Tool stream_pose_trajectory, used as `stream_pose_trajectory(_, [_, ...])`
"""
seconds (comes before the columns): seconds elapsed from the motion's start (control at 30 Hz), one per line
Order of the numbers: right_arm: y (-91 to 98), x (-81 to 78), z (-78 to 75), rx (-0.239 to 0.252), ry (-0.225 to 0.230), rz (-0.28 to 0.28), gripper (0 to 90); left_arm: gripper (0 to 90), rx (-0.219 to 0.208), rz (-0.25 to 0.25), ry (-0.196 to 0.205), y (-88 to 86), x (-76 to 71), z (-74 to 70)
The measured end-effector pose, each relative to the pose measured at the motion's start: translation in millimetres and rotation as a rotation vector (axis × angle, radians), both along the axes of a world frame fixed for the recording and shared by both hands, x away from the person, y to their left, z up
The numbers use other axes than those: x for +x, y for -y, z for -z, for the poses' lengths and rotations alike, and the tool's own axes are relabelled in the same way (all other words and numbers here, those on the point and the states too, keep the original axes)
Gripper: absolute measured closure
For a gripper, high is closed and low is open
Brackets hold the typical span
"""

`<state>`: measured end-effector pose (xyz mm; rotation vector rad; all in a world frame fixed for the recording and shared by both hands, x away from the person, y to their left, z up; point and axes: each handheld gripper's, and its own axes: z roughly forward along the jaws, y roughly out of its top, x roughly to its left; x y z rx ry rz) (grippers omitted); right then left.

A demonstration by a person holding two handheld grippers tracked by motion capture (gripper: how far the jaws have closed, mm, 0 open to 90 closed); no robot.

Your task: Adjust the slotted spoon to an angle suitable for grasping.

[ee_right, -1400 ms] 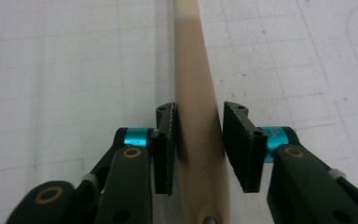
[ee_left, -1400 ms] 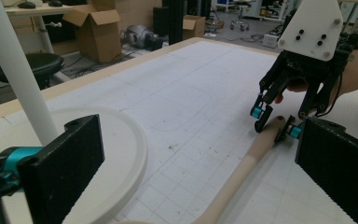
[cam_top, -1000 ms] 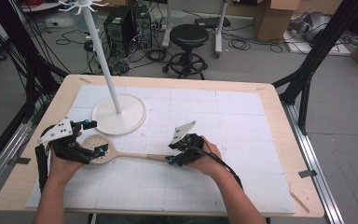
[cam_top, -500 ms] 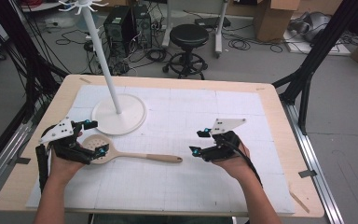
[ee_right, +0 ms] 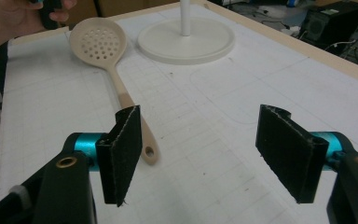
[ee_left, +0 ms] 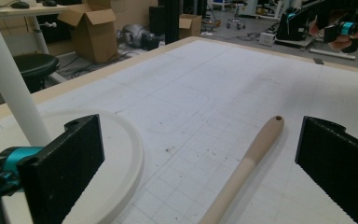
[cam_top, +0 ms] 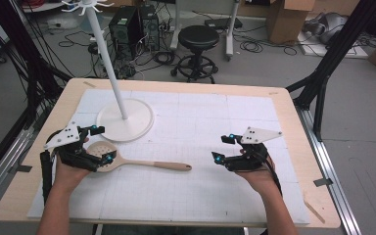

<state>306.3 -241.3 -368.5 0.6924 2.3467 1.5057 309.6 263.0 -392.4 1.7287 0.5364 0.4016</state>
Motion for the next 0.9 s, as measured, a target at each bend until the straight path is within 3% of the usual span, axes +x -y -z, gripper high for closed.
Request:
stream_pose_trajectory(0.3, [12.1,-0.3,-3.6,0.057,0.017,0.048,21.4,1.7,-0.006,0.002,0.004,-0.9,-1.1,-1.1])
stream_pose_trajectory(0.5, [18.4,-0.3,-4.9,0.074,0.023,0.050,19.0,1.6,-0.002,0.004,0.007,-0.4,-1.7,-2.2])
stream_pose_trajectory(0.8, [35.8,-3.3,-11.5,0.166,0.039,0.065,15.7,1.7,0.001,0.013,0.012,1.1,-3.1,-4.3])
stream_pose_trajectory(0.9, [36.6,-2.3,-11.7,0.167,0.044,0.066,15.7,1.7,0.004,0.015,0.011,2.3,-3.1,-4.3])
